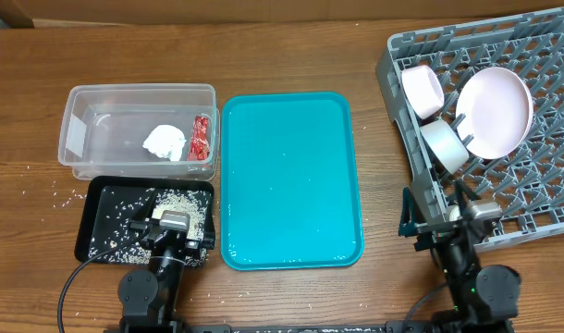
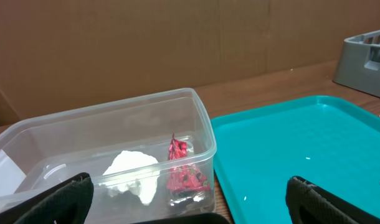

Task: Sort waste into correct bins and load items into the dishwasher

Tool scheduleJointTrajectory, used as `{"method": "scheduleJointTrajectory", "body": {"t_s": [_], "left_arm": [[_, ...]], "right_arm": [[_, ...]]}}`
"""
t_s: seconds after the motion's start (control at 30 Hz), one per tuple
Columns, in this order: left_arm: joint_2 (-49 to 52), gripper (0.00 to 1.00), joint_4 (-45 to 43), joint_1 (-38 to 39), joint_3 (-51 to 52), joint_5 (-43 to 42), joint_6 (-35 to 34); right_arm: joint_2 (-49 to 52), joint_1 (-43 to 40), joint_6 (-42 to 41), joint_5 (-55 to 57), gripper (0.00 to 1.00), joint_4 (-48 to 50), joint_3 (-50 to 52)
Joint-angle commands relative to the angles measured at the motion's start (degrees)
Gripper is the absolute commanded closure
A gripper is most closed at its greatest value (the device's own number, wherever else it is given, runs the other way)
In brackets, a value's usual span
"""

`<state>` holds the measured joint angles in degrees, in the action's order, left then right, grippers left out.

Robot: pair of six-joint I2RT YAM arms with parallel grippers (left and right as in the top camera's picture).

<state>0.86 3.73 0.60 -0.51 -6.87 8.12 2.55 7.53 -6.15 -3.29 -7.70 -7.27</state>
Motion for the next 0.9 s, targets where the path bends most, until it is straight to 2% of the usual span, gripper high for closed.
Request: {"method": "scheduleJointTrajectory", "body": {"t_s": [0.0,0.87], "left_arm": [[-0.6,0.00,0.1,-0.5,0.2,0.0,0.9],[-0.6,0.00,0.1,-0.5,0.2,0.0,0.9]], "right_arm": [[-2.4,-0.2,0.2,-2.0,0.00,5.7,5.7],[-2.4,0.0,0.2,-2.2,0.00,3.5,6.8]]}}
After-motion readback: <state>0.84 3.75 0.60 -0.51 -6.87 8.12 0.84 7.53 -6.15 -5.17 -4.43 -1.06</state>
